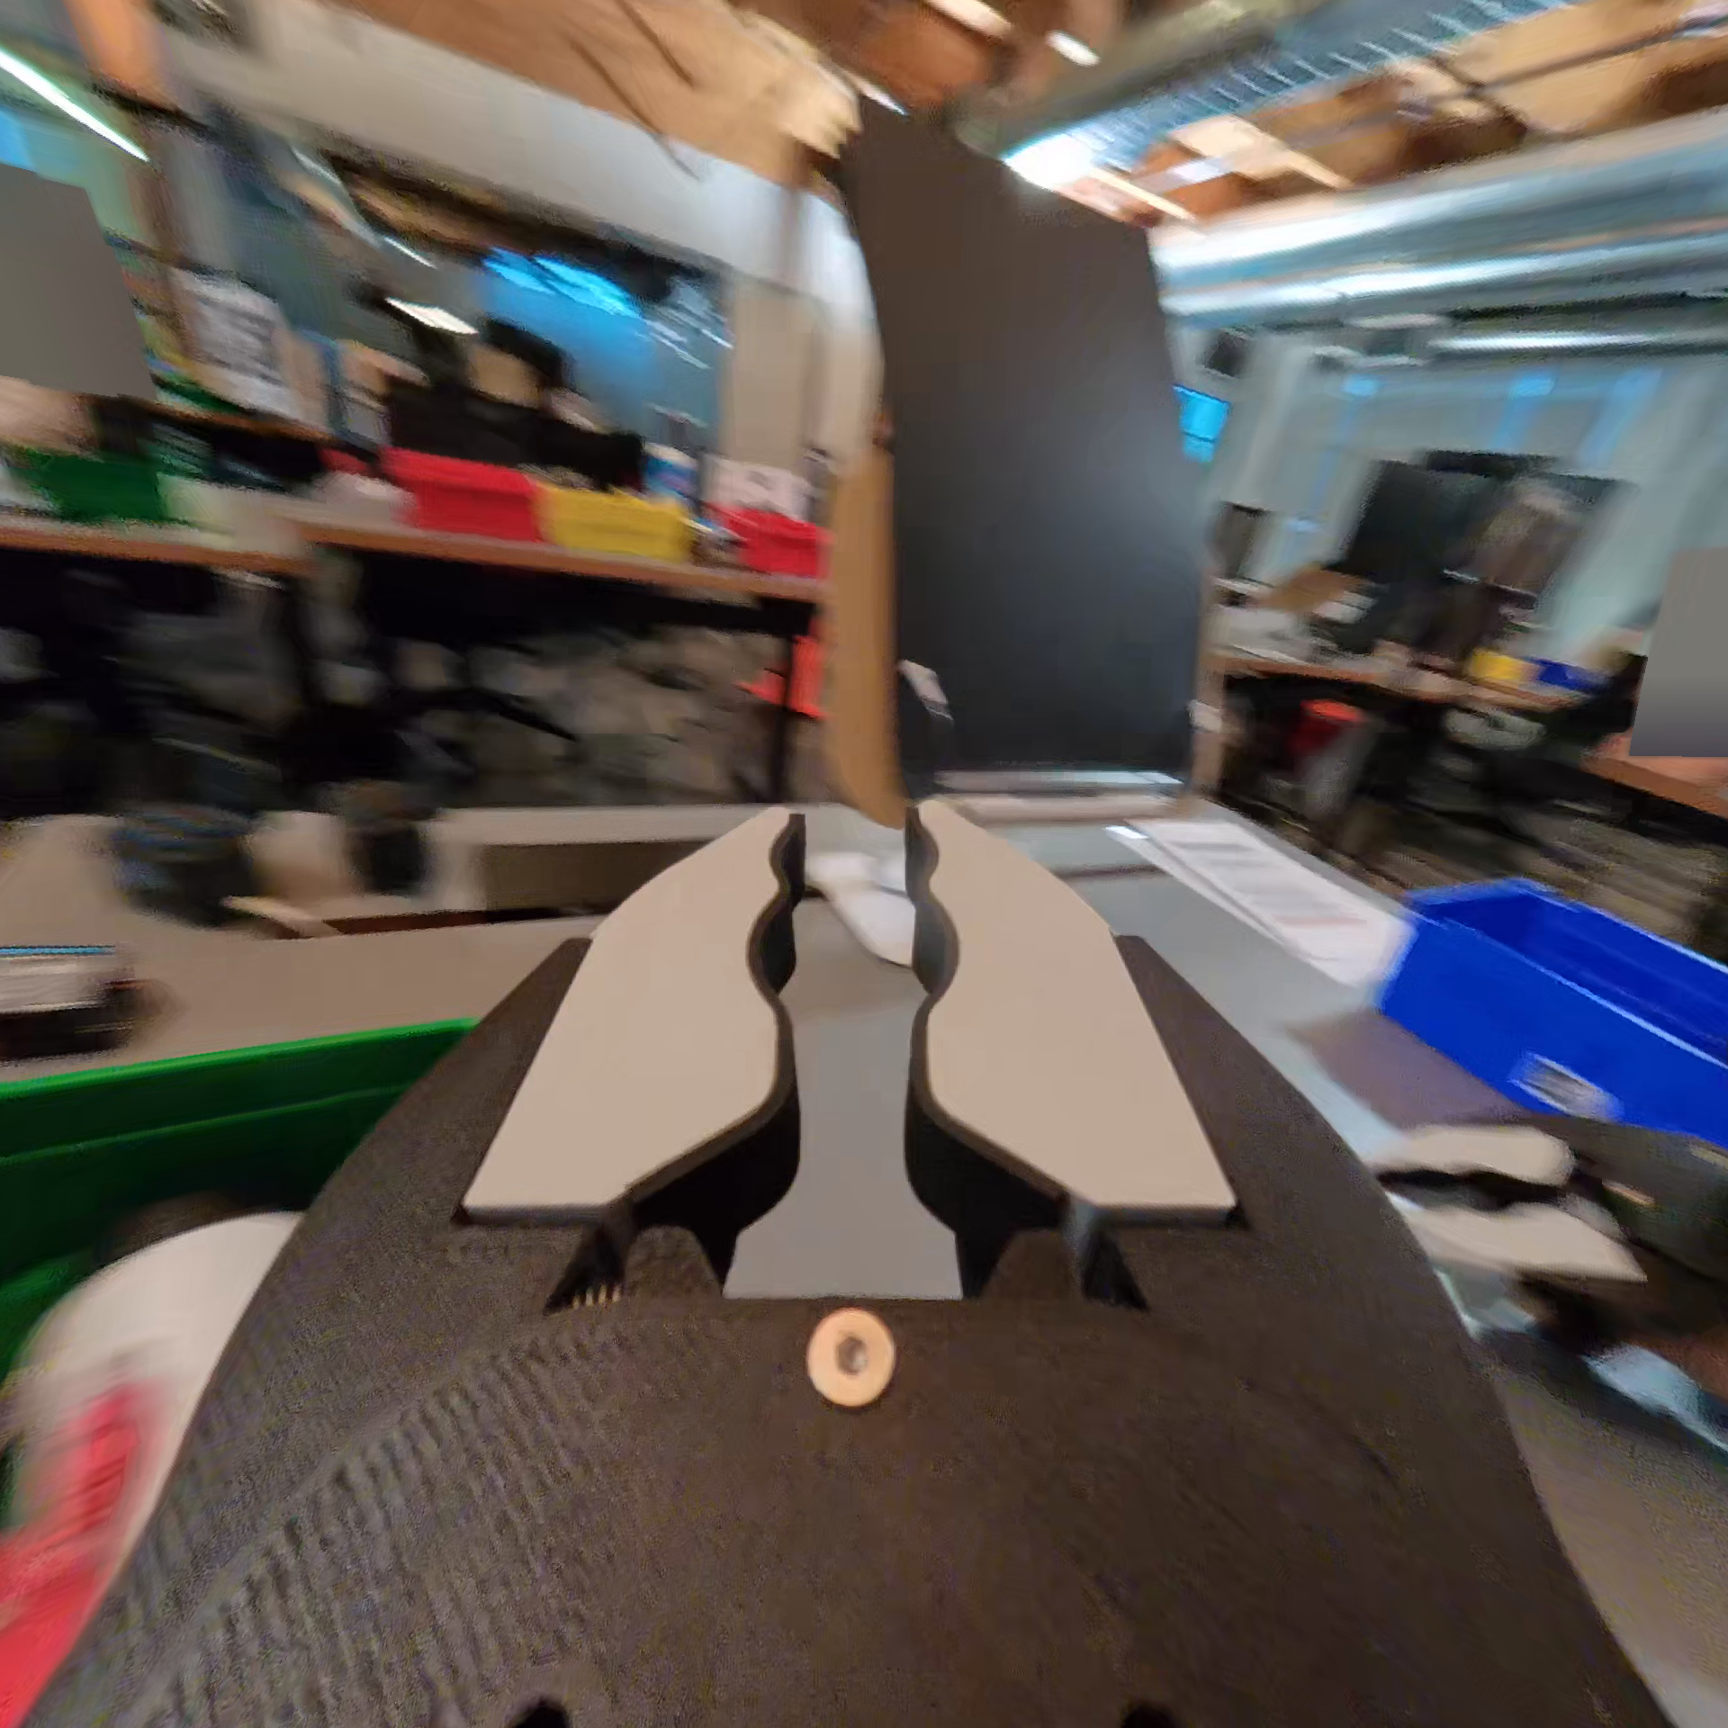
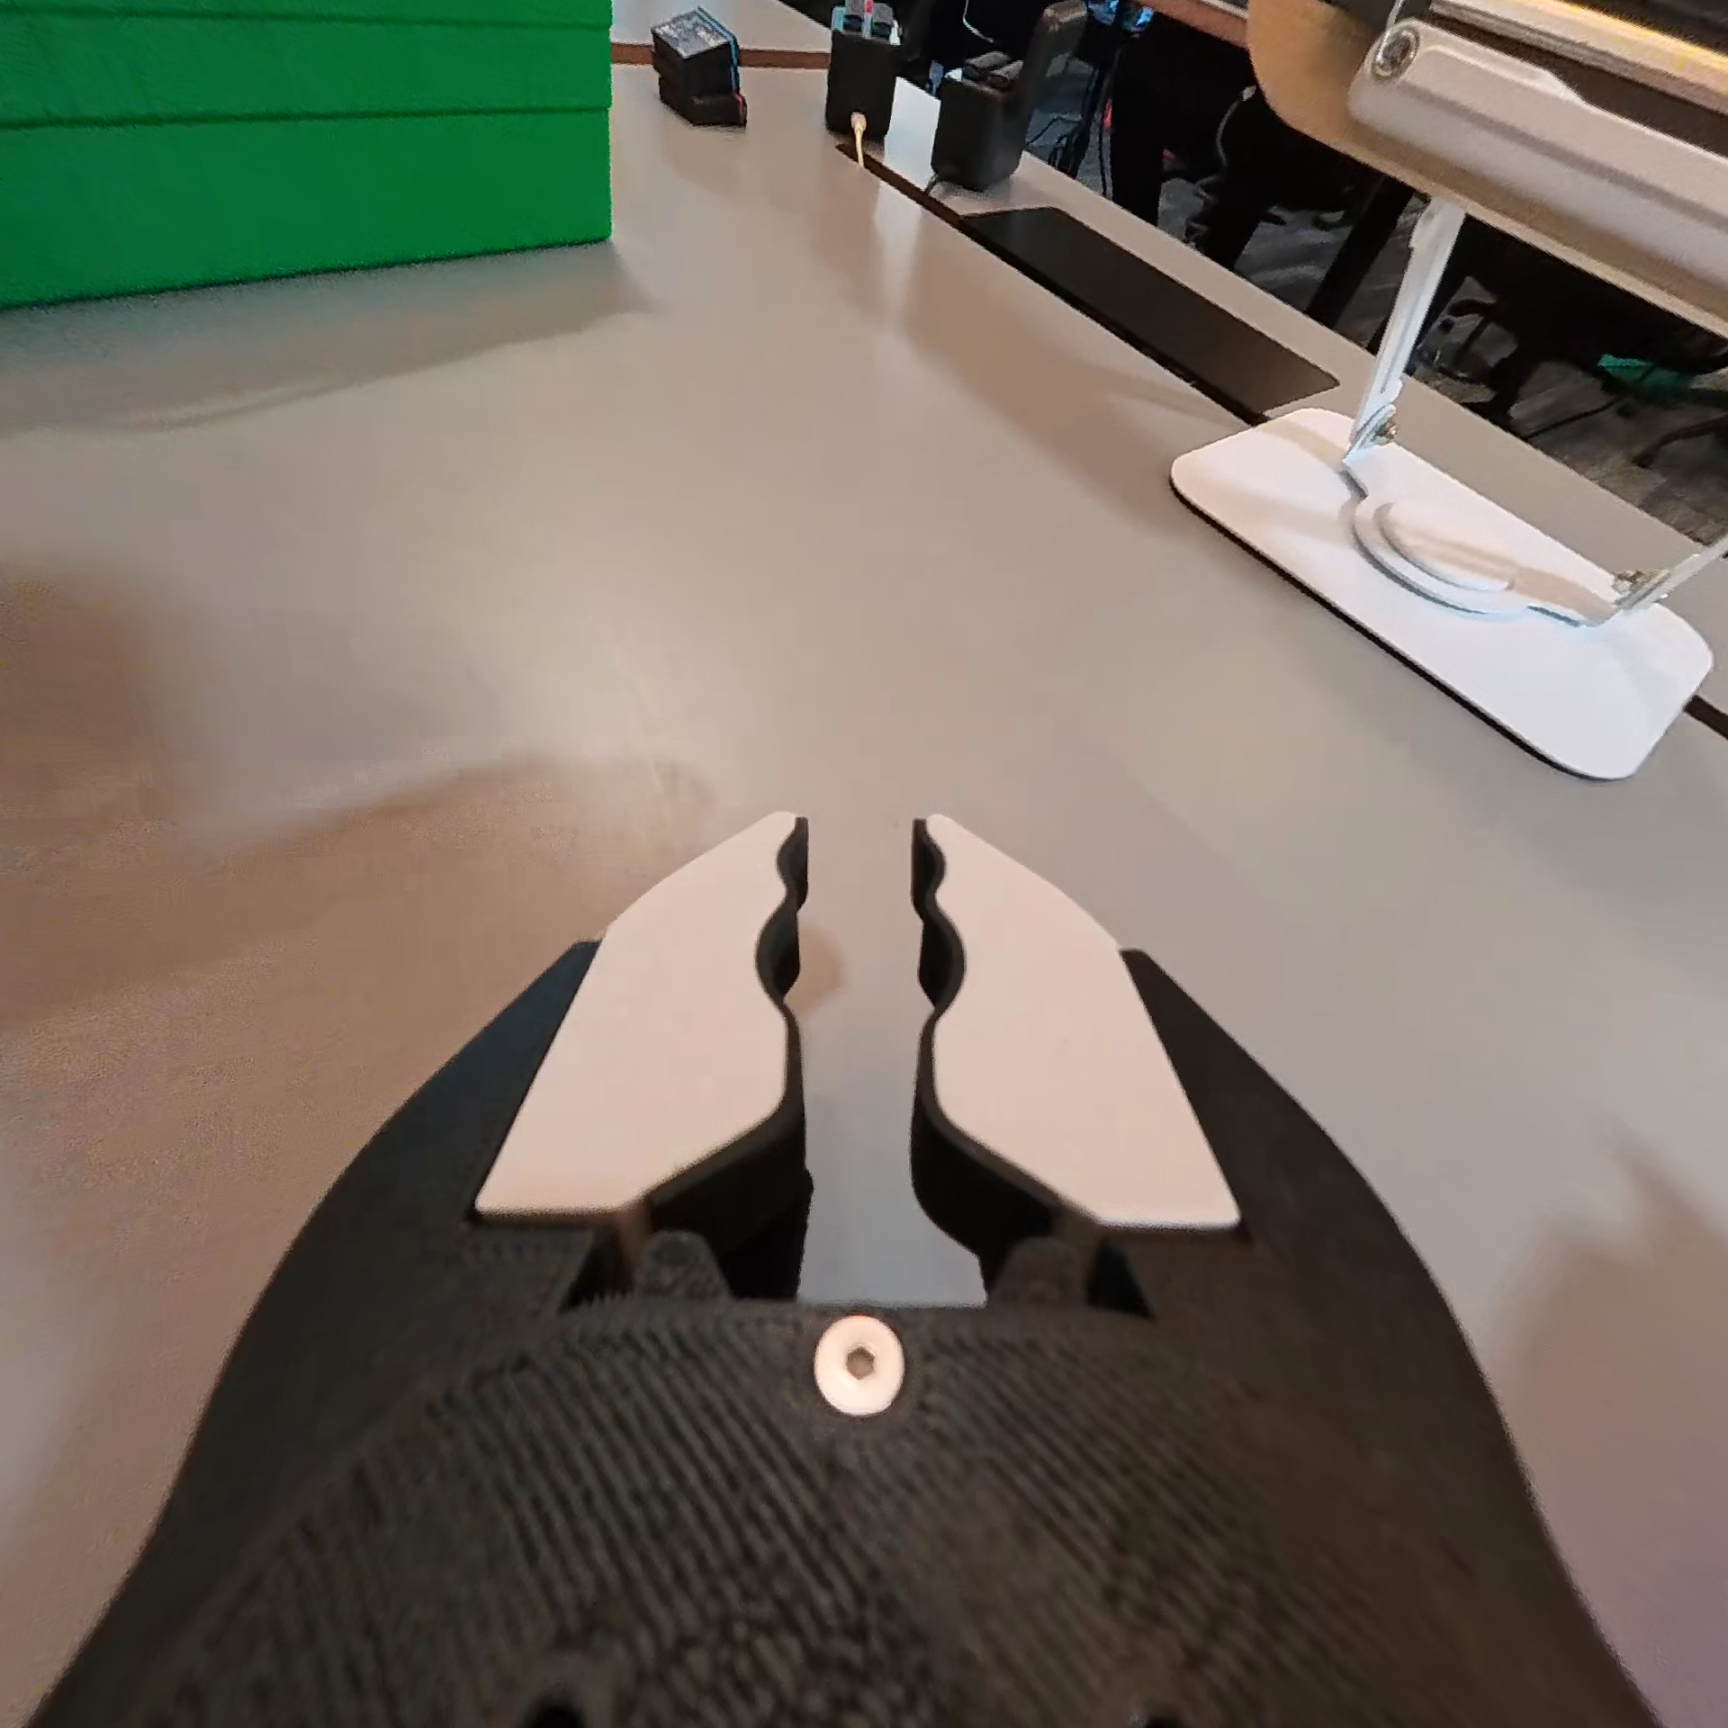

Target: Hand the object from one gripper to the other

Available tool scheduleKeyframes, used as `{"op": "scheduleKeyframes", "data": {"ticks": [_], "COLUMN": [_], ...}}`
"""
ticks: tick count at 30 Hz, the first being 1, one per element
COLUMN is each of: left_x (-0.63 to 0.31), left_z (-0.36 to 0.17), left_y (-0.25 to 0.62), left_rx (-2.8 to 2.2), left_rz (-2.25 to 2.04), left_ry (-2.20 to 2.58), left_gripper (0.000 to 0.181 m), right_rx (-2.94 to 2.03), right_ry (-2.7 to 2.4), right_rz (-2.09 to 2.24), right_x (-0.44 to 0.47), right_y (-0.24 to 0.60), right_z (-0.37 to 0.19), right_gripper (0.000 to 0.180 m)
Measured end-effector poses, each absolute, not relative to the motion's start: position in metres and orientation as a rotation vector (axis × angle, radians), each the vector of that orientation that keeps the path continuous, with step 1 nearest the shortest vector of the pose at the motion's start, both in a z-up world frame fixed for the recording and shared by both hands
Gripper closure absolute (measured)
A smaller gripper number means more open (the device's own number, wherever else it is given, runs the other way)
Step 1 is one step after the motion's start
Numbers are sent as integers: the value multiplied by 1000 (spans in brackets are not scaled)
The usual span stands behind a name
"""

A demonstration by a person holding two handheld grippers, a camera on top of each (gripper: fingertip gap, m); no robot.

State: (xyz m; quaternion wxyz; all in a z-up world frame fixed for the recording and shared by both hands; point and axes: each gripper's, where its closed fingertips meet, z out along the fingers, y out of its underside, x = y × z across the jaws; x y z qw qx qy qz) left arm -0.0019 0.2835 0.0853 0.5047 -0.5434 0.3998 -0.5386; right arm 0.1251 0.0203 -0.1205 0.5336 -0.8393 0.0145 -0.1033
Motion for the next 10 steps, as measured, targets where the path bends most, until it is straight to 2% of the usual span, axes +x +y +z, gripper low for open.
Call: {"op": "scheduleKeyframes", "data": {"ticks": [5, 8, 10], "left_x": [-100, -128, -144], "left_z": [97, 60, 24], "left_y": [371, 397, 410], "left_rx": [-1368, -1531, -1643], "left_rz": [-1047, -951, -789], "left_ry": [682, 761, 856], "left_gripper": [164, 166, 175], "right_rx": [-1970, -1962, -1953], "right_ry": [67, 77, 75], "right_rz": [-216, -167, -129], "right_x": [127, 127, 125], "right_y": [31, 40, 48], "right_z": [-116, -114, -113], "right_gripper": [165, 166, 167]}}
